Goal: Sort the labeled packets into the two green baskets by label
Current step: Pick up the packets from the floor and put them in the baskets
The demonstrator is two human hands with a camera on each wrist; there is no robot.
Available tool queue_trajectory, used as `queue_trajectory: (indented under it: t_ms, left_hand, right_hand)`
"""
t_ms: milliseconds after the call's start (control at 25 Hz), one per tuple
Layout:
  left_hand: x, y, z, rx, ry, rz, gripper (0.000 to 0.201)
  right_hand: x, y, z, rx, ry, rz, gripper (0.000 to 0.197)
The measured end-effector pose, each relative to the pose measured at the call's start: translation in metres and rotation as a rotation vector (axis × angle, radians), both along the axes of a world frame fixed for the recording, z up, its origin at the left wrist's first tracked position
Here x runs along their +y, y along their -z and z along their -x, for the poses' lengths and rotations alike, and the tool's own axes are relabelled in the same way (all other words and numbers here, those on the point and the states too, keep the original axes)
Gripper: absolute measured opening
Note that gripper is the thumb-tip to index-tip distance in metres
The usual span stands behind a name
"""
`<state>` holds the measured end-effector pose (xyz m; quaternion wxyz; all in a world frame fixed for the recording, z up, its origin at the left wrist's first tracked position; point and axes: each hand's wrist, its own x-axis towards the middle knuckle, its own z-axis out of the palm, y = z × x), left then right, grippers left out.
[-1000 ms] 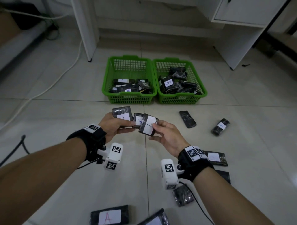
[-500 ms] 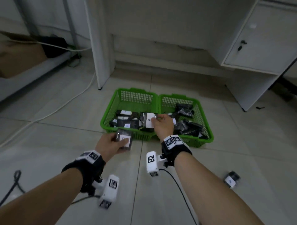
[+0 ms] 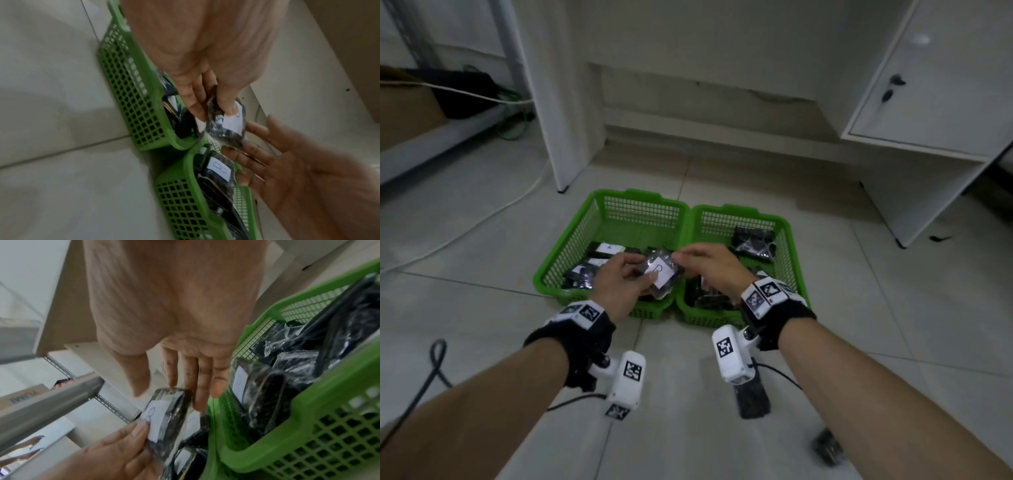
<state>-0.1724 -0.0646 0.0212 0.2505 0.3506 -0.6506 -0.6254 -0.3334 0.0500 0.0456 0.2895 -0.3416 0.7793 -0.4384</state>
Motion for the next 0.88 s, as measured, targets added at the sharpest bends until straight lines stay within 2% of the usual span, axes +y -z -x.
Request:
queue_trajectory:
  t_ms: [80, 160, 240, 320, 400, 440, 480, 560, 640, 720, 800, 880]
  left_hand:
    - [0.018, -0.008, 0.025, 0.049, 0.091, -0.035, 0.036]
    - [0.034, -0.013, 0.042, 0.021, 0.180, 0.073, 0.037]
    - [0.045, -0.011, 0.047, -0.195, 0.286, 0.385, 0.040]
    - [0.054, -0.003, 0.040, -0.494, 0.490, 0.704, 0.048]
    - [0.061, 0.009, 0.026, -0.736, 0.742, 0.859, 0.062]
    - [0.062, 0.014, 0.021, -0.793, 0.806, 0.895, 0.066]
    - [0.063, 0.016, 0.015, -0.800, 0.819, 0.916, 0.067]
    - [0.063, 0.016, 0.006, -0.673, 0.737, 0.948, 0.062]
    - [0.065, 0.014, -0.008, -0.512, 0.653, 1.024, 0.047]
    - [0.075, 0.014, -0.024, -0.407, 0.656, 1.099, 0.030]
    - [0.089, 0.012, -0.036, -0.406, 0.728, 1.112, 0.023]
    - [0.104, 0.011, -0.036, -0.478, 0.800, 1.128, 0.022]
  right_hand:
    - [0.024, 0.002, 0.006, -0.058, -0.014, 0.090, 0.044]
    - [0.046, 0.013, 0.019, 0.014, 0.125, 0.178, 0.048]
    - [0.069, 0.024, 0.037, 0.149, 0.331, 0.163, 0.044]
    - [0.087, 0.034, 0.046, 0.404, 0.402, -0.024, 0.030]
    - [0.097, 0.048, 0.044, 0.671, 0.386, -0.197, 0.021]
    - [0.098, 0.053, 0.040, 0.732, 0.369, -0.252, 0.023]
    - [0.099, 0.057, 0.034, 0.748, 0.360, -0.284, 0.026]
    - [0.100, 0.057, 0.025, 0.747, 0.380, -0.274, 0.026]
    - [0.108, 0.051, 0.018, 0.737, 0.443, -0.204, 0.018]
    - [0.129, 0.049, 0.007, 0.747, 0.460, -0.150, 0.009]
    - [0.154, 0.048, -0.004, 0.735, 0.438, -0.148, 0.004]
    - [0.182, 0.047, -0.015, 0.669, 0.362, -0.249, 0.002]
